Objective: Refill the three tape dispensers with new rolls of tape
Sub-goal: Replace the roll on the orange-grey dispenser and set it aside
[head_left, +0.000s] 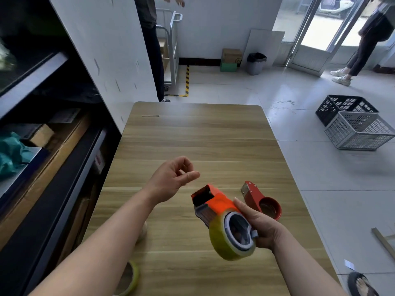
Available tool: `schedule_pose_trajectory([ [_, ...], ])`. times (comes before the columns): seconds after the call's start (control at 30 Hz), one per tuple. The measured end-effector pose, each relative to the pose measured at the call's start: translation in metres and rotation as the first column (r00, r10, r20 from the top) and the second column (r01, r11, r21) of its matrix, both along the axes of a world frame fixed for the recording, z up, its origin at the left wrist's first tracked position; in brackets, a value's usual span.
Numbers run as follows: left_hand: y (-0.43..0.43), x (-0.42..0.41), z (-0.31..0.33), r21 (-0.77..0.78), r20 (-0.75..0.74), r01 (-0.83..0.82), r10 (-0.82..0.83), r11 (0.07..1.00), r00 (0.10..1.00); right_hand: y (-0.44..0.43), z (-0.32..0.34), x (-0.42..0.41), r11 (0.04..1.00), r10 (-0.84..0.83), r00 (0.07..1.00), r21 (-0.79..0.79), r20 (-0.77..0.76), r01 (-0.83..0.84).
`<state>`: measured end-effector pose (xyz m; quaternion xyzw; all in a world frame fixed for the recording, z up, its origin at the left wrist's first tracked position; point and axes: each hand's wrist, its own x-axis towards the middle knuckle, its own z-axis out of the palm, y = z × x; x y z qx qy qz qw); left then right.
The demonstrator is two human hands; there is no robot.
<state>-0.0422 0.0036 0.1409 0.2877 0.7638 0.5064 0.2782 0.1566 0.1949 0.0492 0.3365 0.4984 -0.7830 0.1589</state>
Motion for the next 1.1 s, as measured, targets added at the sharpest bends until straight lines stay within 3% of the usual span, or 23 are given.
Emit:
schedule_pose_trajectory([
  [0.03, -0.001, -0.002, 0.001, -0.03, -0.02, 0.001, -0.002, 1.0, 1.0, 0.004, -0.009, -0.003, 0.999, 0.018, 1.0, 0.029, -0.016, -0.018],
  [0.07, -0.002, -0.003, 0.001, -0.052, -0.014, 0.017, -0.018, 0.998, 1.0, 0.002, -0.005, 0.001, 0.998, 0.042, 0.996, -0.037, -0.075, -0.045],
  [0.17, -0.005, -0.002, 0.004, -0.131, 0.06, 0.097, -0.089, 0.987, 0.994, -0.004, 0.02, -0.013, 0.99, 0.069, 0.997, -0.123, 0.023, -0.066],
  [0.2, -0.007, -0.002, 0.005, -0.134, 0.113, 0.111, -0.096, 0.985, 0.989, -0.002, 0.031, -0.004, 0.984, 0.1, 0.995, -0.144, -0.029, -0.103],
  [0.27, -0.01, -0.003, 0.007, -0.108, 0.23, 0.144, -0.116, 0.984, 0.966, 0.0, 0.025, -0.011, 0.982, 0.132, 0.986, -0.119, -0.098, -0.143],
  [0.37, -0.013, -0.004, 0.006, -0.112, 0.332, 0.174, -0.128, 0.978, 0.935, 0.0, 0.025, -0.018, 0.978, 0.206, 0.975, 0.05, -0.088, -0.202],
  [0.53, -0.006, -0.002, -0.007, -0.234, 0.151, 0.12, -0.086, 0.965, 0.985, -0.009, 0.023, -0.022, 0.873, 0.353, 0.932, 0.33, 0.078, -0.359],
  [0.63, -0.006, -0.002, -0.014, -0.257, 0.149, 0.091, -0.054, 0.962, 0.987, -0.017, 0.018, -0.023, 0.855, 0.342, 0.932, 0.371, 0.119, -0.361],
  [0.77, -0.016, -0.009, -0.048, -0.362, -0.018, -0.119, 0.121, 0.925, 0.993, -0.025, 0.012, -0.02, 0.855, 0.336, 0.935, 0.381, 0.109, -0.352],
  [0.87, -0.026, -0.003, -0.072, -0.5, 0.128, -0.12, 0.21, 0.858, 0.969, -0.028, 0.01, -0.017, 0.872, 0.319, 0.945, 0.37, 0.066, -0.32],
  [0.93, -0.032, 0.006, -0.081, -0.585, 0.324, -0.06, 0.301, 0.809, 0.897, -0.027, 0.01, -0.017, 0.888, 0.308, 0.951, 0.35, 0.031, -0.299],
  [0.97, -0.034, 0.011, -0.085, -0.602, 0.448, -0.019, 0.357, 0.799, 0.82, -0.026, 0.01, -0.017, 0.894, 0.304, 0.953, 0.342, 0.016, -0.291],
  [1.1, -0.042, 0.035, -0.105, -0.448, 0.847, 0.114, 0.381, 0.887, 0.37, -0.021, 0.01, -0.017, 0.912, 0.312, 0.949, 0.293, -0.038, -0.288],
])
